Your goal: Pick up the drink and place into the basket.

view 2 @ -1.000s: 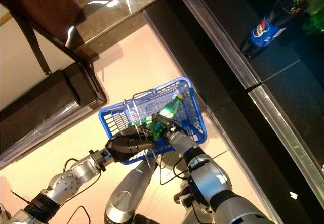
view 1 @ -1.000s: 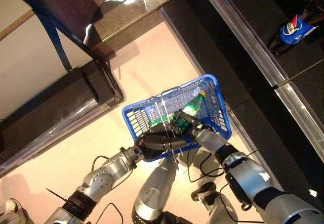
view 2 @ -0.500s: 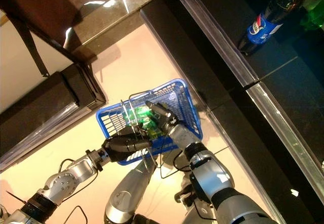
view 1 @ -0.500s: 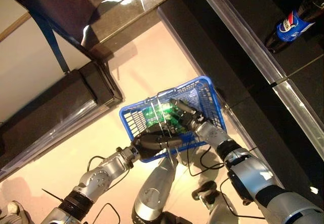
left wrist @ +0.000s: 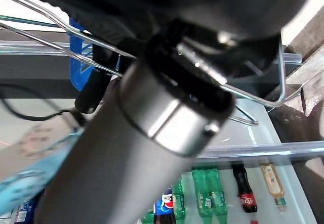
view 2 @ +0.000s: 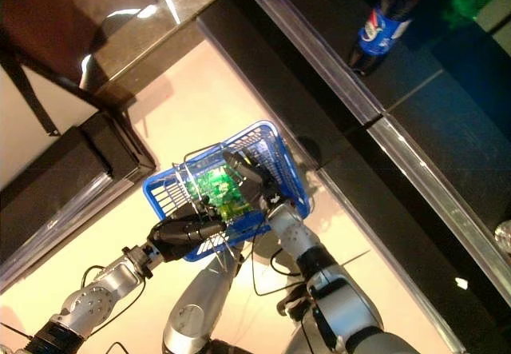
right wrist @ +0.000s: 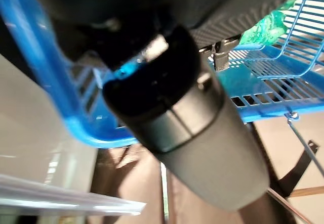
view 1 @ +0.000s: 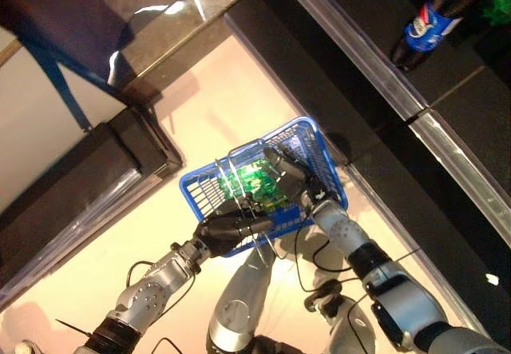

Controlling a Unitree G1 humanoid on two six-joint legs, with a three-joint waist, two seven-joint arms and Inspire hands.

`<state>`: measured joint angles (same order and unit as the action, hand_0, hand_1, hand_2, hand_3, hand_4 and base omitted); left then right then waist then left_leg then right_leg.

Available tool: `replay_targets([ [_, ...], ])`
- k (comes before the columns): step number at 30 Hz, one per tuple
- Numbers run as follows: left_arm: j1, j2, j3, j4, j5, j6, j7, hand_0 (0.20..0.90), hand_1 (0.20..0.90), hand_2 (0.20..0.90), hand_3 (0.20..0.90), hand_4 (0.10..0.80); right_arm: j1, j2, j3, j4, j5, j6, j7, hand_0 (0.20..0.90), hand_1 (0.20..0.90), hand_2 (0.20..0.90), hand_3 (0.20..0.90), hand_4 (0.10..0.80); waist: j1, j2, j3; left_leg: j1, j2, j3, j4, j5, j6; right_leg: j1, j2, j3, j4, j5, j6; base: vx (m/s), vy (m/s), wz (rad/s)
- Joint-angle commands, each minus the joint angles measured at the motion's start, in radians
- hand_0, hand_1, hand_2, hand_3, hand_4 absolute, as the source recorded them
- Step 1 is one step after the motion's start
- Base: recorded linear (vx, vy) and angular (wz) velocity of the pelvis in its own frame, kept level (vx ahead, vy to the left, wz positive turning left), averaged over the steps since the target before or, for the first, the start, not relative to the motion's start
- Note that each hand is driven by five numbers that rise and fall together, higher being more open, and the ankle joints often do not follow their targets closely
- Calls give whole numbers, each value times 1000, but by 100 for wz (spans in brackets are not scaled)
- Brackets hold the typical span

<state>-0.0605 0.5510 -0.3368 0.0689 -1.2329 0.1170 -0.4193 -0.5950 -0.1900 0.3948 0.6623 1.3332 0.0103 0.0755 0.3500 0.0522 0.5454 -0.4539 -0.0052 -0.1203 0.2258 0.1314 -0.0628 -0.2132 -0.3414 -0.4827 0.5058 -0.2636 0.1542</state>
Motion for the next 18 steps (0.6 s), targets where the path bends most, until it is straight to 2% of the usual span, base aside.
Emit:
replay_targets([
  [1,-61,-106,60,-363,-24,-190,-234,300,300,300,200,100,-34,-6,-4,-147,-42,-35,37,900,900,900,900,800,-13,39,-25,111,34,52,-68,-40,29,-52,-15,34,-35,216,-41,-25,-3,-27],
  [7,-14,-128,88,-258,52,-274,-125,300,300,300,200,100,160,-24,23,-313,-153,-21,98,900,900,900,900,800,-68,3,-25,178,63,89,-101,-39,23,-14,14,69,-69,215,-41,-53,-25,-18],
  [14,68,-171,135,-2,101,-377,36,300,300,300,200,100,401,-67,41,-389,-215,-18,322,900,900,900,900,800,-139,-52,-101,261,117,143,-158,-31,-2,56,72,118,-173,218,-33,2,-51,-27],
  [16,105,-198,182,157,218,-410,210,300,300,300,200,100,477,-59,13,-373,-232,3,385,900,900,900,900,800,-170,-69,-143,300,138,172,-185,-24,-14,95,97,147,-226,218,-29,67,-23,-38],
  [18,128,-215,223,253,246,-432,281,300,300,300,200,100,534,-53,1,-359,-269,0,376,900,900,900,900,800,-193,-82,-178,324,150,195,-199,-19,-21,127,106,170,-264,220,-27,92,-7,-41],
])
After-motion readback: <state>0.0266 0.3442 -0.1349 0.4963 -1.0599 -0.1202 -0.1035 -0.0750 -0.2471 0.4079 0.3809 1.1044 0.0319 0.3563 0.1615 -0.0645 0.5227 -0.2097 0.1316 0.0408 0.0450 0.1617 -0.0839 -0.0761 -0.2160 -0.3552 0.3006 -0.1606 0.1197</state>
